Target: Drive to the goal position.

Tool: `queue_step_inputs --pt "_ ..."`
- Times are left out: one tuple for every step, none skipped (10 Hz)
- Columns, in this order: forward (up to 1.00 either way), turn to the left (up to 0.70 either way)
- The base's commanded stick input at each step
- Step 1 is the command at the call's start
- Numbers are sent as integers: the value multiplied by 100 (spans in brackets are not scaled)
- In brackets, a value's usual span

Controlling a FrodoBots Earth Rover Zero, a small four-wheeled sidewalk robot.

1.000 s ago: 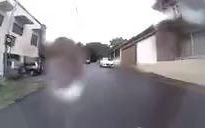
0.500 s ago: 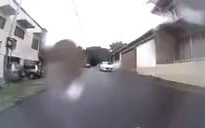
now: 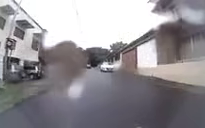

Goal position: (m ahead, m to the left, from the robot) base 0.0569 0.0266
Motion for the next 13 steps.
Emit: queue_step_inputs --pt "70 0" --pt "70 0" --pt "70 0" --pt "70 0" --pt "70 0" --pt "70 0" --pt "70 0" --pt "70 0" --pt "70 0" --pt "70 0" --pt "70 0" --pt "70 0" --pt "70 0"
